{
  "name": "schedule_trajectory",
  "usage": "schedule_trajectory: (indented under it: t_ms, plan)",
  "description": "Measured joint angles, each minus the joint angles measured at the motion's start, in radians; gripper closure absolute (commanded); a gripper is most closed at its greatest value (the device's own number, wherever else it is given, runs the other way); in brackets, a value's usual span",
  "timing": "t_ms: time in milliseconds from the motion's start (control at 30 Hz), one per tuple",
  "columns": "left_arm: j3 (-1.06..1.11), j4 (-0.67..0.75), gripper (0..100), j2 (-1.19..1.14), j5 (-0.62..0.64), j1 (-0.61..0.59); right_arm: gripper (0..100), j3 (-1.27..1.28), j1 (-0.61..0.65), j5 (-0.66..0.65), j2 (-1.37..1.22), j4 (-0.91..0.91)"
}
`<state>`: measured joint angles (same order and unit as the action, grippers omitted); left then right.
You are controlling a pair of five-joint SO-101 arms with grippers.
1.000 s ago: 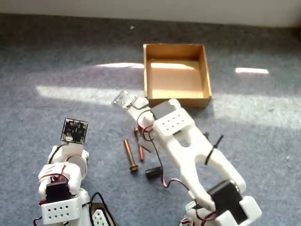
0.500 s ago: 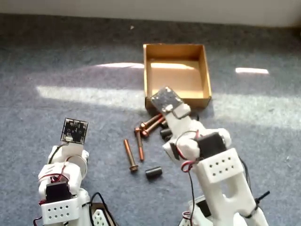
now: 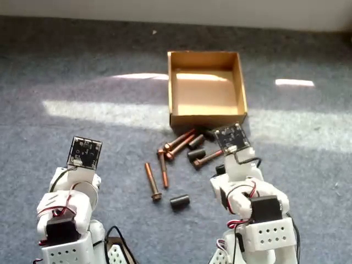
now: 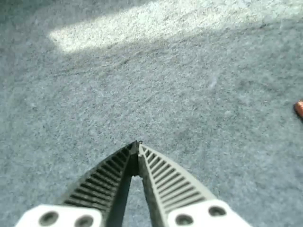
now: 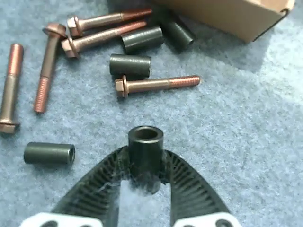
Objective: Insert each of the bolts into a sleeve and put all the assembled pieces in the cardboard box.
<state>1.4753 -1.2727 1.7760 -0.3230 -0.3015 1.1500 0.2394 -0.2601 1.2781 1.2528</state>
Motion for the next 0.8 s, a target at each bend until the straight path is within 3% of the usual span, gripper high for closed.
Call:
schedule_trajectory:
  t_ms: [200, 433, 667, 800]
  plan:
    - [-0.253, -0.106, 99, -0.052, -0.064, 0.0, 99.4, 0.097, -0.025, 0.064, 0.009, -0.112]
    - [-0.6, -0.259, 99, -0.456, -0.077, 0.069, 99.4, 0.16, -0.123, 0.129, 0.009, -0.206]
    - [-0.813, -0.301, 97, -0.852, 0.034, 0.247, 99.4, 0.161, -0.21, 0.196, 0.009, -0.219]
    - [-0.825, -0.299, 84, -1.025, 0.117, 0.413, 99.4, 0.161, -0.252, 0.204, 0.009, -0.252]
